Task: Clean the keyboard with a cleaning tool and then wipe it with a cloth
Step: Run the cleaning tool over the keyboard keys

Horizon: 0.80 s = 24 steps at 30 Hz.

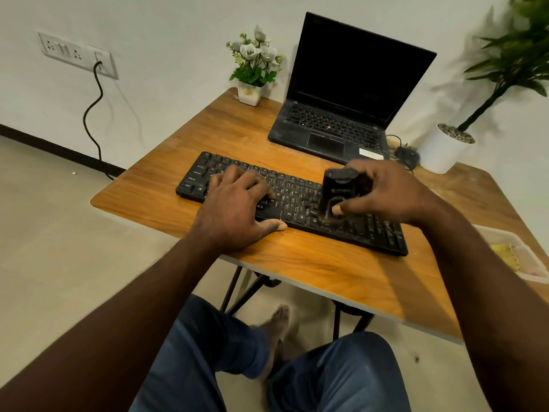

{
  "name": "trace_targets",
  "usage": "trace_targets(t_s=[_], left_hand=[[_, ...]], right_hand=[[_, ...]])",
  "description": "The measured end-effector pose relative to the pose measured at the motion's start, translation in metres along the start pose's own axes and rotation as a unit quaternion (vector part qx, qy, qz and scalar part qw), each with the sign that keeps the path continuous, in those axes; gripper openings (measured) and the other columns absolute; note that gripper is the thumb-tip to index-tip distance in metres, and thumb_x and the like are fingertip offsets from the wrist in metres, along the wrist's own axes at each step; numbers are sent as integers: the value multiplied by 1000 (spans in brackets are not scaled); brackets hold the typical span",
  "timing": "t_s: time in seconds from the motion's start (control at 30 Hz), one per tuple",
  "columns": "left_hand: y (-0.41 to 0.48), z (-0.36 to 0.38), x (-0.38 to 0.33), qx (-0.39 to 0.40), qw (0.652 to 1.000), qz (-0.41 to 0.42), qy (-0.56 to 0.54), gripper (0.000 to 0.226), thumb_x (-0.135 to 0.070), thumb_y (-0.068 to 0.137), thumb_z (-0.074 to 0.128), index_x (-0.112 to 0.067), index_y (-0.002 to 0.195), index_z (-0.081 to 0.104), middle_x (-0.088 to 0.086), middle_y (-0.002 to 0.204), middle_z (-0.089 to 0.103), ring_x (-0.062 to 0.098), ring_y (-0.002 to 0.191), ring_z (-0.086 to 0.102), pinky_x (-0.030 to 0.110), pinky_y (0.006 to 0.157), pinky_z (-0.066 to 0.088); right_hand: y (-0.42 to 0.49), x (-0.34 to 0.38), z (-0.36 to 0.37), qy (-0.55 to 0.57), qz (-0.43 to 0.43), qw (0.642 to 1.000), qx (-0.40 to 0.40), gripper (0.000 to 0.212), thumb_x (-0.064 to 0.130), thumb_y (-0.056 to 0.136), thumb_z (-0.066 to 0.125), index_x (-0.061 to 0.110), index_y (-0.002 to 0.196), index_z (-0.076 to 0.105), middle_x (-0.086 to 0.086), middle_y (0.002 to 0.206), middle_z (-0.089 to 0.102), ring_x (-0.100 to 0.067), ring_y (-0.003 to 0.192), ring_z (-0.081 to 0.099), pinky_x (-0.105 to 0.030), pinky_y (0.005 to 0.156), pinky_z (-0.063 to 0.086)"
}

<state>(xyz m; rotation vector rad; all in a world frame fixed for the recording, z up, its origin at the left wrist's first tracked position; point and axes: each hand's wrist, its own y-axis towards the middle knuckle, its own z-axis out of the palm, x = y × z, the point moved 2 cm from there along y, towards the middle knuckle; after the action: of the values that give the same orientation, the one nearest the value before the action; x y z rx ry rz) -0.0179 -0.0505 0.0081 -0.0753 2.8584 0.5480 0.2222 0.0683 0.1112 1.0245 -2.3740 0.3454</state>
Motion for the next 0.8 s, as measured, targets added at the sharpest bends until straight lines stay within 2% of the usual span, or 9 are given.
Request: trace_targets(t_s=[0.07,0.13,0.33,0.47,0.63,0.73,0.8], left_hand=[[0,0,0,1,1000,-2,1,74,-85,80,53,-36,135,56,-7,141,50,20,135,31,47,112,28],[-1,1,1,2,1000,-1,3,75,-86,80,52,-36,135,56,-7,141,50,20,135,32,48,111,28],[0,1,2,-5,1000,0,8,78,-87,80,50,-33,135,57,-6,138,51,21,133,34,47,110,30],[0,2,3,-5,1000,6,-1,75,-86,80,51,-35,134,57,-8,139,50,20,134,33,47,112,29],[1,2,4,-3,1000,5,2,77,-87,80,49,-34,135,57,-6,140,50,21,135,33,48,112,30],[0,2,3,-3,1000,5,-1,76,-86,81,51,-34,136,56,-6,141,49,21,136,32,48,113,29],[-1,2,3,-6,1000,5,-4,74,-86,80,52,-36,135,56,-8,140,49,20,135,32,47,112,29]], right_hand=[[16,-2,-2,-27,-7,996,-85,38,24,76,89,33,105,66,11,101,71,-7,94,68,-29,79,55],[29,-2,2,-44,-13,992,-116,40,22,76,89,36,104,64,13,104,69,-8,98,67,-29,81,54],[35,1,4,-54,8,998,33,38,24,75,90,36,101,65,10,99,71,-6,94,68,-29,79,53],[40,-9,2,-74,-3,995,-74,37,25,74,91,33,99,65,11,96,70,-7,92,67,-29,75,53],[39,-5,-2,-57,1,998,34,34,24,73,91,31,96,67,10,90,73,-3,82,69,-27,71,51],[47,-5,-1,-79,-6,996,-39,36,24,74,90,33,97,64,10,93,70,-8,88,67,-28,72,49],[48,-2,3,-80,1,996,-33,37,24,74,91,31,99,65,9,95,70,-9,91,67,-29,74,50]])
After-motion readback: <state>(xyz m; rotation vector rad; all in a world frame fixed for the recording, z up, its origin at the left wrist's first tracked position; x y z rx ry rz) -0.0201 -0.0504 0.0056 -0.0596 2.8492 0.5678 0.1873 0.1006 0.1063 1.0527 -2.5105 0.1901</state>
